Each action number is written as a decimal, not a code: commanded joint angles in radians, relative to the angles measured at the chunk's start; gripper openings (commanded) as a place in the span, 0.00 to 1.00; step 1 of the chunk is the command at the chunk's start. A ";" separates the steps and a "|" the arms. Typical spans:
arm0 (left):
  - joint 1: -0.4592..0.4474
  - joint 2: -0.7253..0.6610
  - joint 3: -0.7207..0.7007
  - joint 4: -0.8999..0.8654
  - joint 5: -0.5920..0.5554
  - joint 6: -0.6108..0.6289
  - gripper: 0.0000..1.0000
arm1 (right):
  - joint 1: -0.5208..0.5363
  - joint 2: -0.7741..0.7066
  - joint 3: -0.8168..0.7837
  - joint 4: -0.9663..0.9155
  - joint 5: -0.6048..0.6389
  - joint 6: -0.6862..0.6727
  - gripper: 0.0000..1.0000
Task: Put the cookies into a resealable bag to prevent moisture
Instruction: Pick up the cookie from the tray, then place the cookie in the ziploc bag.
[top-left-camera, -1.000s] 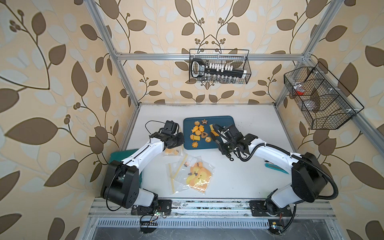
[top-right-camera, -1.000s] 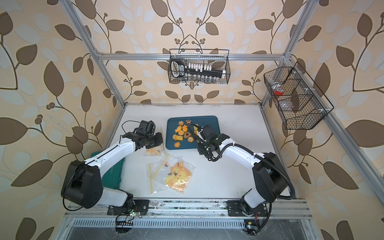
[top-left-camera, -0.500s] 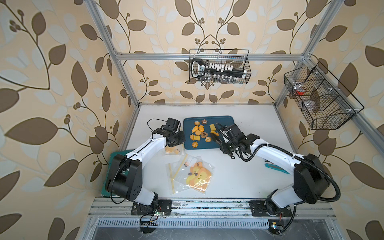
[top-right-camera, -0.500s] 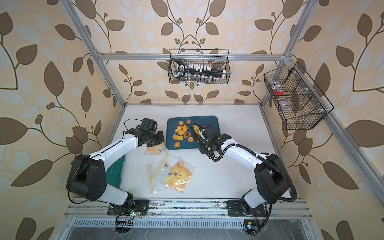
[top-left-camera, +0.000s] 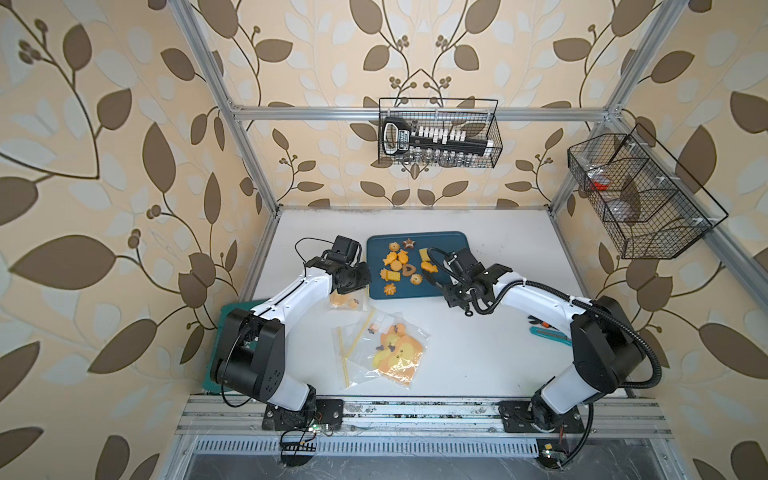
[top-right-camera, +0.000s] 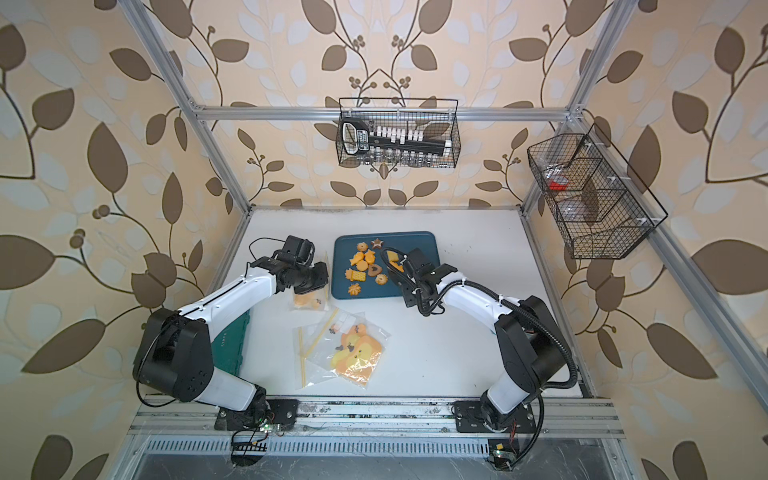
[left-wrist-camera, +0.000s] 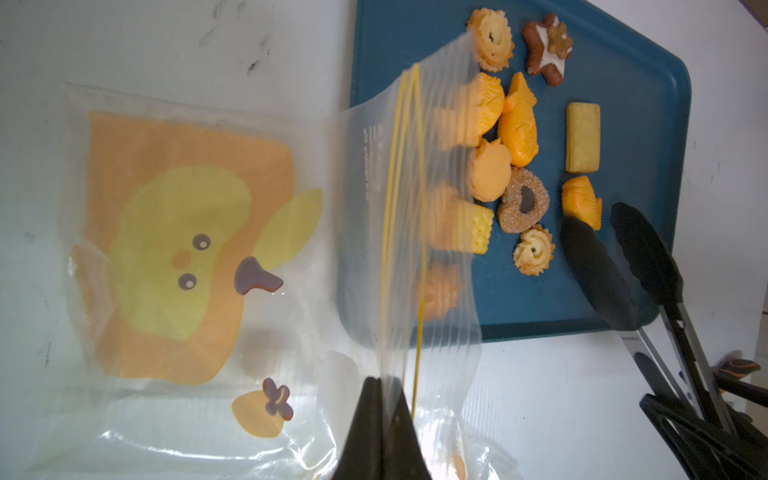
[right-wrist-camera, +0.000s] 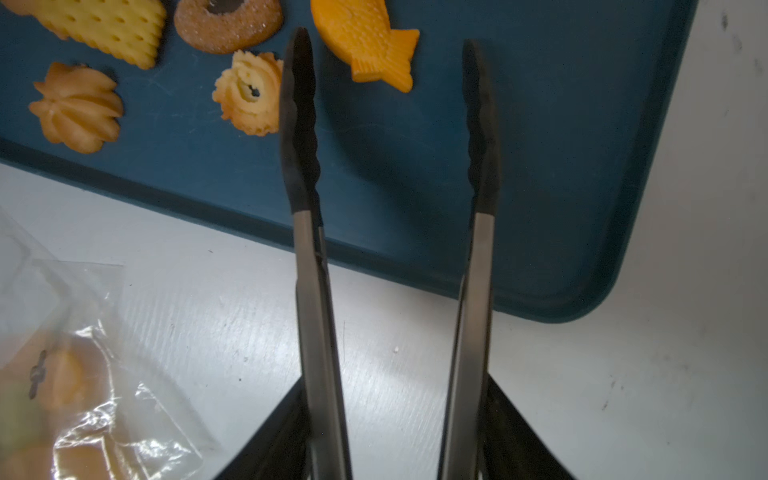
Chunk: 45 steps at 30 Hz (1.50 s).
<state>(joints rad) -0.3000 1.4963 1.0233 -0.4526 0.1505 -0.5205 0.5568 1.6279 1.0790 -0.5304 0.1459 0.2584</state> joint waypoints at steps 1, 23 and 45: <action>0.001 0.009 0.020 -0.003 0.018 0.028 0.00 | -0.013 0.035 0.050 0.025 -0.007 -0.024 0.58; 0.001 0.030 0.037 -0.012 0.017 0.030 0.00 | -0.014 -0.027 -0.005 0.070 -0.016 -0.044 0.23; 0.001 0.191 0.202 -0.053 0.122 0.079 0.00 | 0.192 -0.078 0.146 0.036 -0.020 -0.164 0.14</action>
<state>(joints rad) -0.3000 1.6840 1.1915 -0.4988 0.2176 -0.4801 0.7265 1.5288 1.1633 -0.4896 0.0986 0.1364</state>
